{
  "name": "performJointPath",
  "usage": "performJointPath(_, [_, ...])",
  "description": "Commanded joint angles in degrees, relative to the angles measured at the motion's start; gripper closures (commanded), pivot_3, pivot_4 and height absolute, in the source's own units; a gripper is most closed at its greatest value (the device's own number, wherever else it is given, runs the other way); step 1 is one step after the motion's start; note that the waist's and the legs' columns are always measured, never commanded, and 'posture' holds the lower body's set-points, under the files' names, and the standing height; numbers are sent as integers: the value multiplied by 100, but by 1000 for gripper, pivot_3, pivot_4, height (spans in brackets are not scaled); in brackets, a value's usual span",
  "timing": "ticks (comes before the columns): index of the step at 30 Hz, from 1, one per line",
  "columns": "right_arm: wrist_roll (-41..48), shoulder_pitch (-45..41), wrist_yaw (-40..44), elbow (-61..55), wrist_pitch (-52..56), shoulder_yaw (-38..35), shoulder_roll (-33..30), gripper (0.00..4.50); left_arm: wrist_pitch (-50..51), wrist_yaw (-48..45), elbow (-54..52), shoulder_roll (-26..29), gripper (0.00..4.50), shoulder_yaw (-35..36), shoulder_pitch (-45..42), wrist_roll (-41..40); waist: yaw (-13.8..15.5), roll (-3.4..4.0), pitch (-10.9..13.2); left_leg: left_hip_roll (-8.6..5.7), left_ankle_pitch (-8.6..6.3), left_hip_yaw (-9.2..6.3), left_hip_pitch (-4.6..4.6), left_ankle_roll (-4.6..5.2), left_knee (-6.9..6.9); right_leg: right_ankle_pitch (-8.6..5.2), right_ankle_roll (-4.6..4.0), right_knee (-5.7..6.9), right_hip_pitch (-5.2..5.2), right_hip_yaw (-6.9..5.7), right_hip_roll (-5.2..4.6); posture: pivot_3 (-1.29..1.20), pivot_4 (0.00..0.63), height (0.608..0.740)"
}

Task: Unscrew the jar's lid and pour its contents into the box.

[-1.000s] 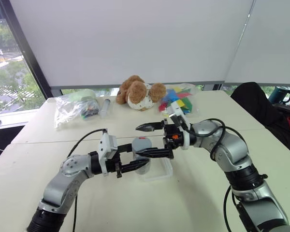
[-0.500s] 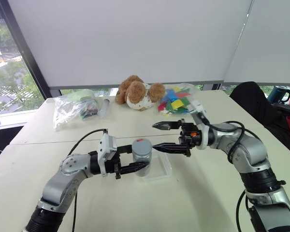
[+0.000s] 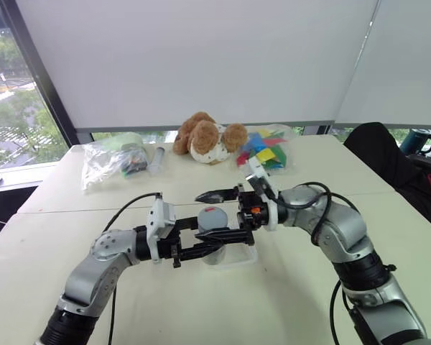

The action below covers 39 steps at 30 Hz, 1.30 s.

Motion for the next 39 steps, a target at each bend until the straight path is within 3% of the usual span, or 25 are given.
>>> performJointPath(1, [-76, -175, 5, 99, -217, -46, 156, 90, -20, -1, -244, -9, 2386, 10, -60, -90, -2, 0, 0, 0, 0, 0, 0, 0, 0, 0, 0, 0, 0, 0, 0, 0, 150, 740])
performJointPath(19, [60, 21, 453, 474, -240, -488, -266, 90, -33, 55, -293, 4, 2386, 5, 14, -75, -2, 0, 0, 0, 0, 0, 0, 0, 0, 0, 0, 0, 0, 0, 0, 0, 150, 740])
performJointPath(32, [529, 452, 851, 213, 22, -830, -680, 90, -30, 23, -280, 36, 2386, 21, 18, -75, 4, 0, 0, 0, 0, 1, 0, 0, 0, 0, 0, -1, 2, 0, 0, 0, 150, 740])
performJointPath(39, [906, 314, 824, -158, 303, -896, -576, 90, 2, -11, -276, 55, 2386, 42, 19, -71, 3, 0, 0, 1, 0, 0, 0, 0, 0, 0, 0, -1, 1, 0, 0, 0, 150, 740])
